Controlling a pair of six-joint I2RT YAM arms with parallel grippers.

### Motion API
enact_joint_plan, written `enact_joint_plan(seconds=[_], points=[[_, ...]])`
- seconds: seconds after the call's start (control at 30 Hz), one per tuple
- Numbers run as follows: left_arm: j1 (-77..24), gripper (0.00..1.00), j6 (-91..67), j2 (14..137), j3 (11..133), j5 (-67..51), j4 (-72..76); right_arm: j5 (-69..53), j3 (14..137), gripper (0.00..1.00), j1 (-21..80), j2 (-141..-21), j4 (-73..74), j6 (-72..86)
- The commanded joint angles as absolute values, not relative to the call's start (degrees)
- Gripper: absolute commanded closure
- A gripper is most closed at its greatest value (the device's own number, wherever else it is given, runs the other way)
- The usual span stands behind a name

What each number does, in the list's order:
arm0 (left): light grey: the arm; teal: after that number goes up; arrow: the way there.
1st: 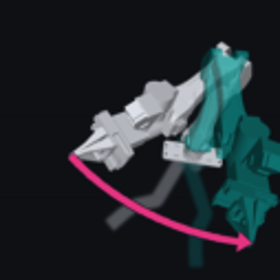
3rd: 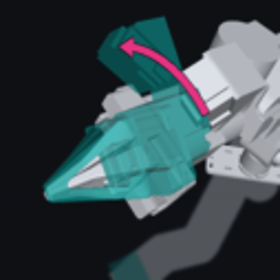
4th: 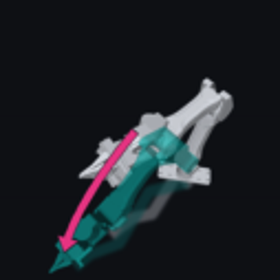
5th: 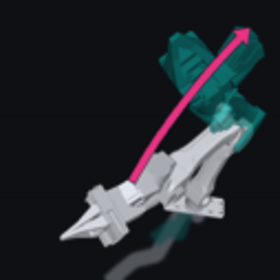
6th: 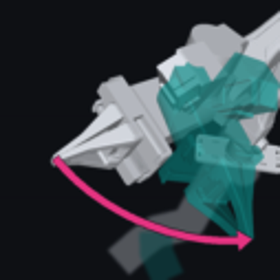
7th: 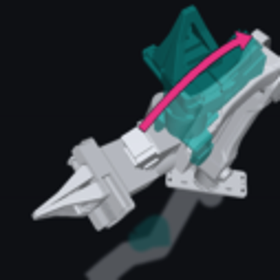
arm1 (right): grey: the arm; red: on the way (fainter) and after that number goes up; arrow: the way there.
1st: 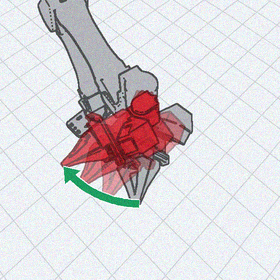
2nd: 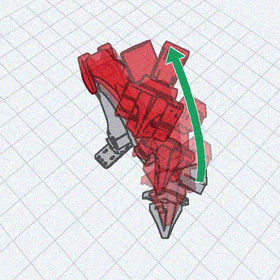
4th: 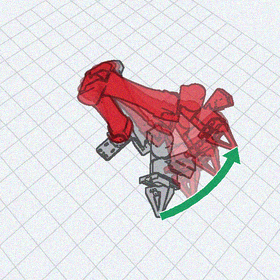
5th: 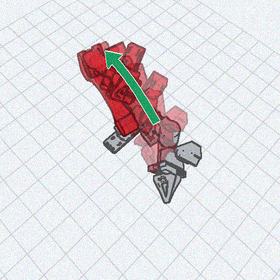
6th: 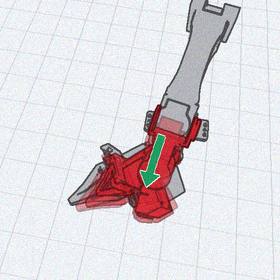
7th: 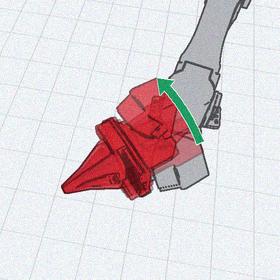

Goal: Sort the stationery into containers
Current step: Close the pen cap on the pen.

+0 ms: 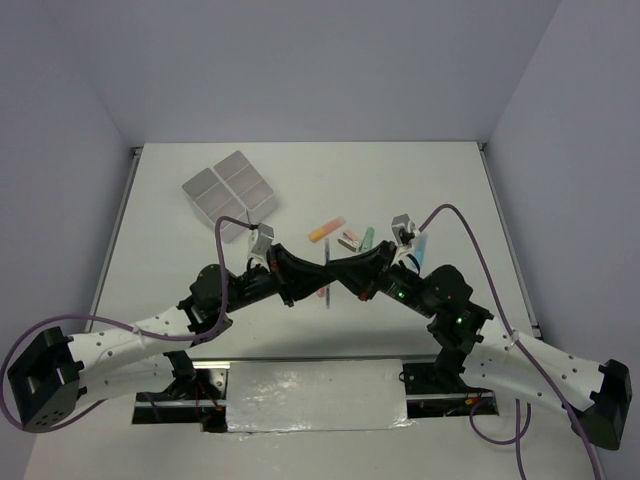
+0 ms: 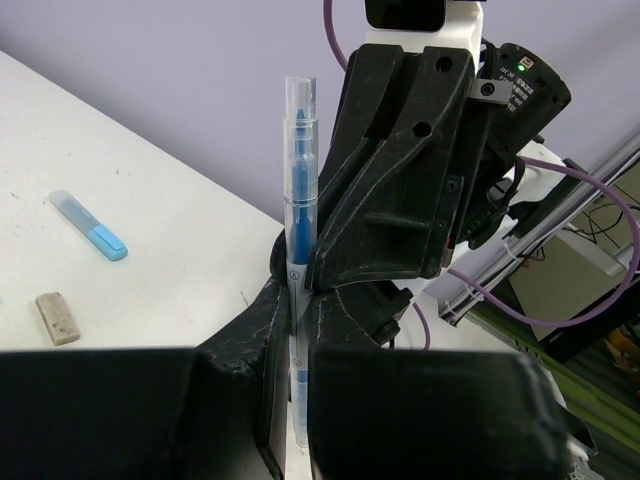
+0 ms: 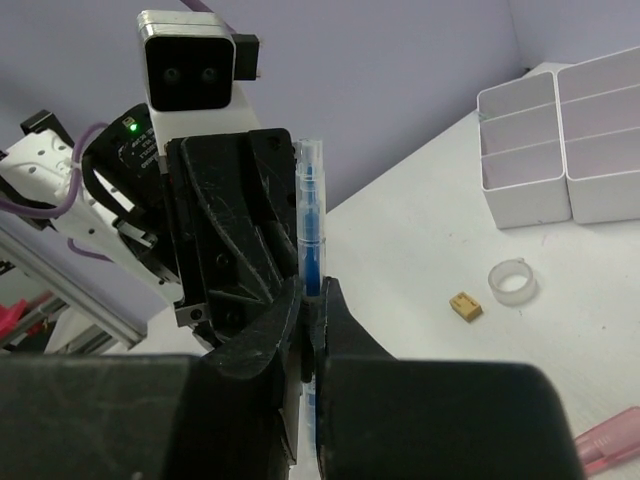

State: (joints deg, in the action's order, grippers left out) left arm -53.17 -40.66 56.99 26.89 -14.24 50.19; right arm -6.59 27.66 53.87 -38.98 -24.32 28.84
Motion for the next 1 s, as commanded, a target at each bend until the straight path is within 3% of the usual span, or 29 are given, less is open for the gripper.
enact_joint_plan(seconds=[0.0, 0.1, 0.23, 0.33, 0.8, 0.97], points=[[-53.70, 1.00, -39.02, 57.39, 28.83, -18.46, 53.09, -7.47, 29.97, 0.94, 54.84, -38.67, -24.61, 28.65], [-53.70, 1.00, -38.41, 56.95, 28.65, -18.72, 52.56, -7.73, 30.50, 0.90, 54.84, -38.58, -24.17, 28.13], [-53.70, 1.00, -37.01, 56.08, 28.56, -19.42, 51.15, -6.60, 30.76, 0.55, 54.76, -37.44, -23.12, 27.34], [-53.70, 1.00, -36.13, 55.90, 28.56, -20.47, 49.93, -4.41, 31.37, 0.45, 54.84, -36.21, -21.45, 26.72], [-53.79, 1.00, -34.80, 54.93, 27.95, -22.32, 47.90, -3.96, 41.39, 0.43, 54.84, -38.84, -11.34, 21.98], [-53.79, 1.00, -34.37, 54.85, 28.30, -22.76, 47.46, -4.65, 41.75, 0.50, 54.84, -39.90, -10.55, 22.15]])
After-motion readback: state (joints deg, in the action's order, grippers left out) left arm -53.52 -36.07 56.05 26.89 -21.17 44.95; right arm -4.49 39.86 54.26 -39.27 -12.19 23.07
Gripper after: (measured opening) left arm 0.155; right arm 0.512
